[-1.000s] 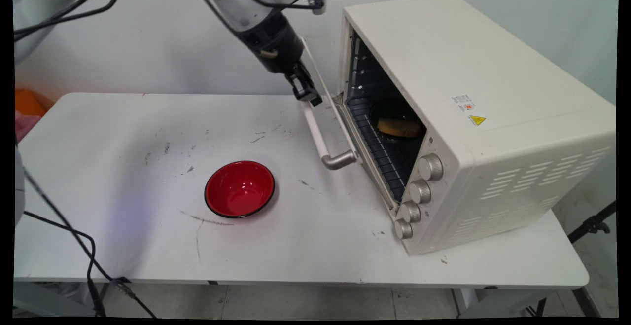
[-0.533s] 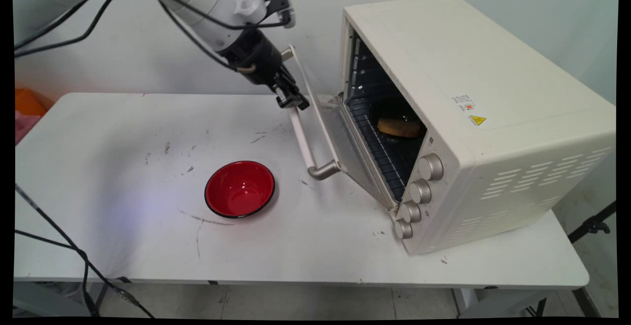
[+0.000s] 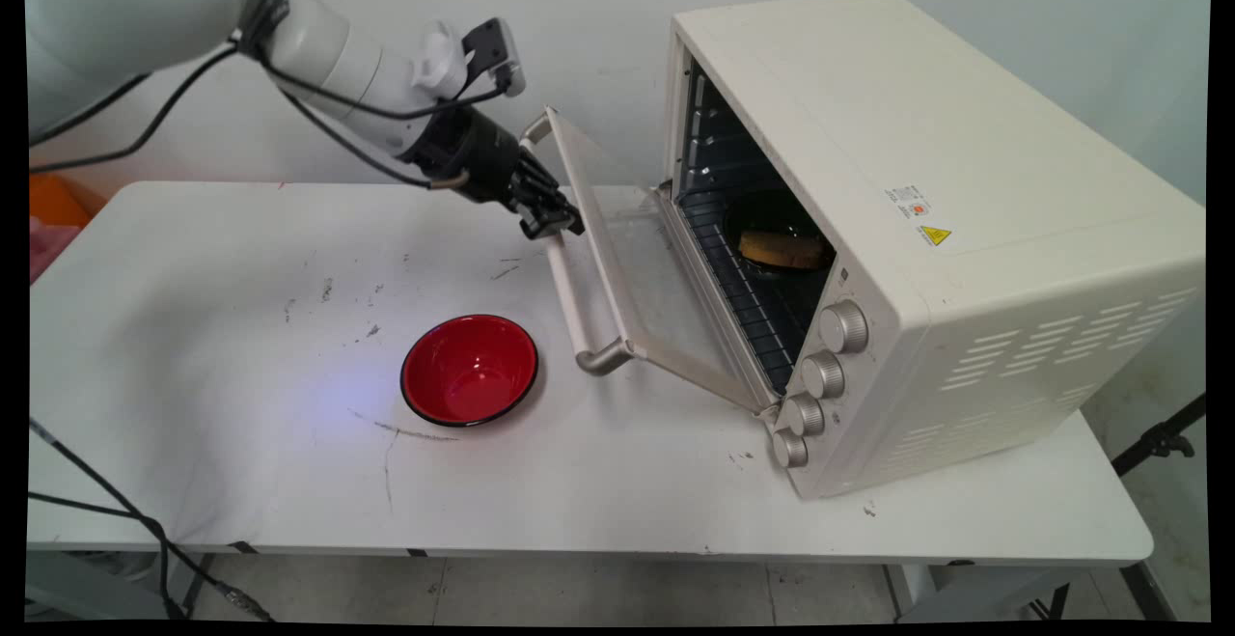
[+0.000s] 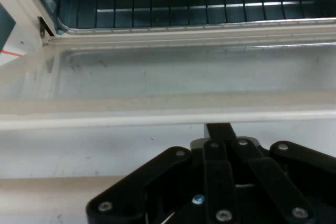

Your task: Open the oven

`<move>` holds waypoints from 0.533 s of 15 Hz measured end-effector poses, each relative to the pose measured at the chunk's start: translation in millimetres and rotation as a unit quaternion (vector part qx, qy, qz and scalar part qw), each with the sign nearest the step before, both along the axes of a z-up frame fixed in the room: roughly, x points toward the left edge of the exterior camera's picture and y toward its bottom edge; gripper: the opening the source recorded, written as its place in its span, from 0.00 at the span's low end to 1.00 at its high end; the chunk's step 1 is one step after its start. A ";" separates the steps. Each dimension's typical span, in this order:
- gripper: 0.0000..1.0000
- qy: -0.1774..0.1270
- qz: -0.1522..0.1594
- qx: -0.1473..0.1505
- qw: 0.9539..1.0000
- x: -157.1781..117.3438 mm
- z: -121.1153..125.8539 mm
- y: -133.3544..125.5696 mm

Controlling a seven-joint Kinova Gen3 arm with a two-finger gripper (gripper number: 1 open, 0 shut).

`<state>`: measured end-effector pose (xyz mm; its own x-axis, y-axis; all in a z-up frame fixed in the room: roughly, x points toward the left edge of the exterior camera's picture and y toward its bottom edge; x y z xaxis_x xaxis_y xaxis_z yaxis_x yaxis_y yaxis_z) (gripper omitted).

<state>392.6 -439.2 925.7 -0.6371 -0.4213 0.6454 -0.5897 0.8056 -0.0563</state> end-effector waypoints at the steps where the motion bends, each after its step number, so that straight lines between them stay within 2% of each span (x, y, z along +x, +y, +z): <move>1: 0.00 0.005 0.000 -0.002 1.000 4.3 -7.6 2.1; 8: 0.00 0.045 0.000 -0.016 0.999 27.2 -52.8 10.9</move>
<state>419.8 -428.3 872.8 -0.5750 -0.3998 0.7139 -0.5941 0.8039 -0.0282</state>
